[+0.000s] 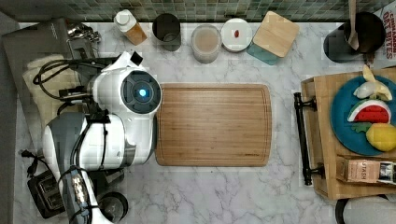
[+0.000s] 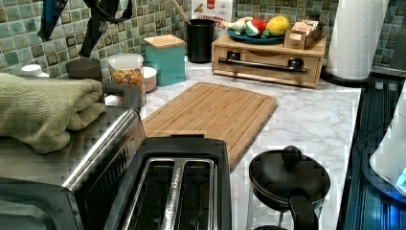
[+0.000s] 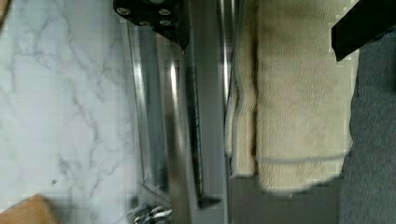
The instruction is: Pick up the towel.
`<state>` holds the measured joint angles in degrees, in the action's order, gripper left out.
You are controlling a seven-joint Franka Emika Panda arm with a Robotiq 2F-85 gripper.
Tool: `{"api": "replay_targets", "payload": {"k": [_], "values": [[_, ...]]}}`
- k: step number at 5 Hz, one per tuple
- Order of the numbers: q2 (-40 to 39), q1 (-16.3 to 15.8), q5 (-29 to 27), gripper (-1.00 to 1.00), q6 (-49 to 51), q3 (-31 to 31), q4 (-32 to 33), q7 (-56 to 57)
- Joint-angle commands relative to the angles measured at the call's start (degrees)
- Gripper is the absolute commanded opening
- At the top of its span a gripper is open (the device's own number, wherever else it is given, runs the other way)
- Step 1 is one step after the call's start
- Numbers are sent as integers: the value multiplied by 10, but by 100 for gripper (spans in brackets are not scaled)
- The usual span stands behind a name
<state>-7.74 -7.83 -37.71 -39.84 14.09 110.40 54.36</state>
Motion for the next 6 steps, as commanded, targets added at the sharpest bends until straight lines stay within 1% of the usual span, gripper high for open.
{"api": "replay_targets", "payload": {"k": [1, 2, 3, 4, 5, 6], "values": [[-52, -48, -2, 100, -9, 55, -106, 38], [-67, -46, 18, 100, 6, 73, -121, 29], [-64, -51, 15, 100, -15, 72, -109, 20], [-87, -62, 36, -100, 8, 59, -124, -11], [-119, -68, 56, -100, 47, 55, -155, -38], [-136, -71, 67, -100, 71, 55, -173, -47]]}}
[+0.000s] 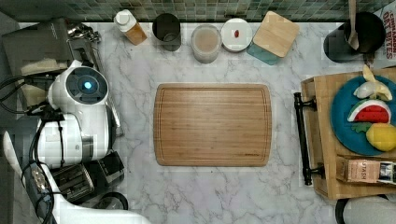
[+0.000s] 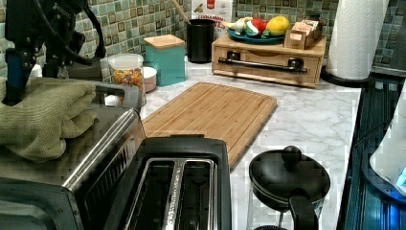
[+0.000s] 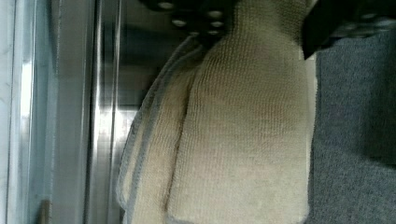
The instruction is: Pick up the towel.
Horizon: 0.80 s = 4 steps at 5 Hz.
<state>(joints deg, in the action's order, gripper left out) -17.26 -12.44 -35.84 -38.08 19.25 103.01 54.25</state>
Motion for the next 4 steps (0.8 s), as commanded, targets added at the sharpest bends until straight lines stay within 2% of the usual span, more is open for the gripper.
{"api": "replay_targets", "payload": {"k": [1, 2, 3, 4], "values": [[-42, -26, 59, -100, 66, -2, -108, -52], [-11, -7, 47, -100, 71, -7, -91, -42], [49, 28, 19, -100, 61, -21, -51, -20], [128, 75, -31, -100, 30, -42, 18, 17]]}}
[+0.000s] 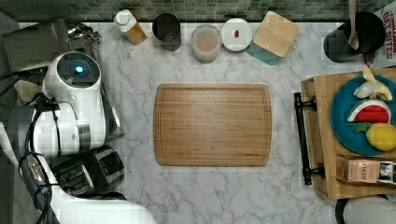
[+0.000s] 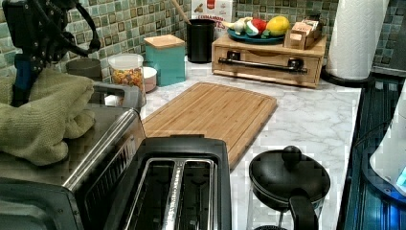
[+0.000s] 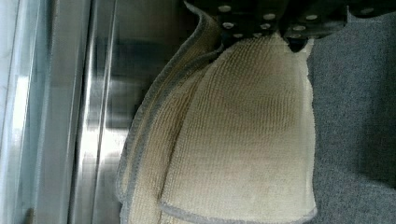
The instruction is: Pick up the towel.
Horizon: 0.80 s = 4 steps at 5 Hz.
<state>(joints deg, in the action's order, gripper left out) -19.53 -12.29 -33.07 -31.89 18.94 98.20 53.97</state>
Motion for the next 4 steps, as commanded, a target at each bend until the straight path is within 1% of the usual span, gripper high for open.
{"api": "replay_targets", "payload": {"k": [1, 2, 3, 4], "values": [[217, 109, -104, -100, -60, -64, 128, 55], [262, 126, -87, -100, -82, -101, 172, 35], [294, 123, 10, -100, -104, -140, 207, -33], [293, 151, 116, -100, -72, -138, 204, -105]]}}
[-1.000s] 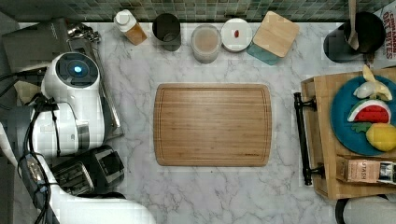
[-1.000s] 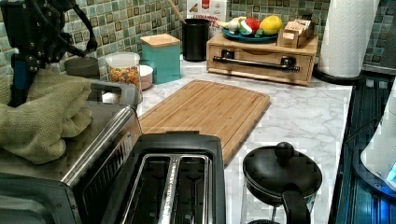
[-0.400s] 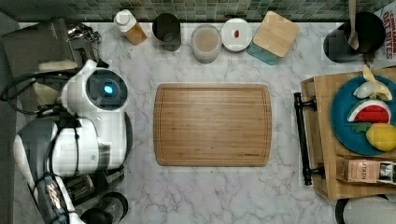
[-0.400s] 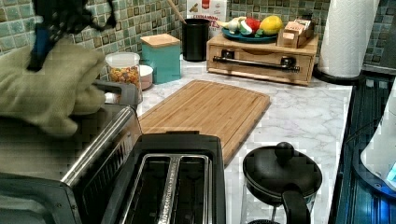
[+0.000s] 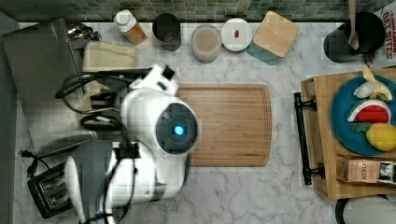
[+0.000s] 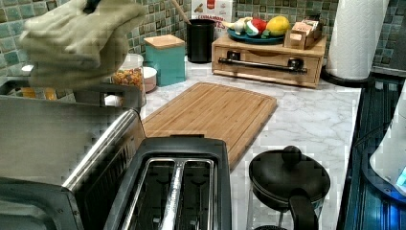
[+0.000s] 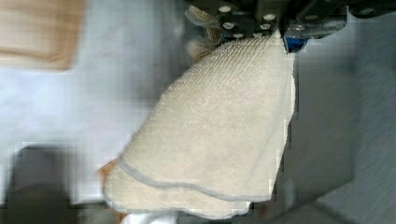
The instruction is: Pick up the towel.
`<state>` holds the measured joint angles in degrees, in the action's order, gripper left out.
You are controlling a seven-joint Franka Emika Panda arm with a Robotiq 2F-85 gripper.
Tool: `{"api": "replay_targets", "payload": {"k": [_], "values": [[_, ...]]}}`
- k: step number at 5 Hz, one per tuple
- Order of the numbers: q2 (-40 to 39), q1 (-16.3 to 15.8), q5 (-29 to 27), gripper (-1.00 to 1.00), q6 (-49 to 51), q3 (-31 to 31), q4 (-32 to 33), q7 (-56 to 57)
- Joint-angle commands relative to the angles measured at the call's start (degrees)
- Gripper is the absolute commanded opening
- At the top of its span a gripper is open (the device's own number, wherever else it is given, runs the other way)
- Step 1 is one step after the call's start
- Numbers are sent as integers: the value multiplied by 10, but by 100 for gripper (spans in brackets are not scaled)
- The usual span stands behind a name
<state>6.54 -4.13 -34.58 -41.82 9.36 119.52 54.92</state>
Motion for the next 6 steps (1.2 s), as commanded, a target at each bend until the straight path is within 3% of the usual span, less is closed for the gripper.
{"api": "replay_targets", "payload": {"k": [1, 2, 3, 6], "values": [[28, 84, 213, -100, 55, -37, -14, -172], [15, 63, 273, -100, 93, -47, -25, -231], [3, 67, 298, -100, 127, -30, -41, -276], [3, 69, 298, -100, 127, -28, -41, -276]]}}
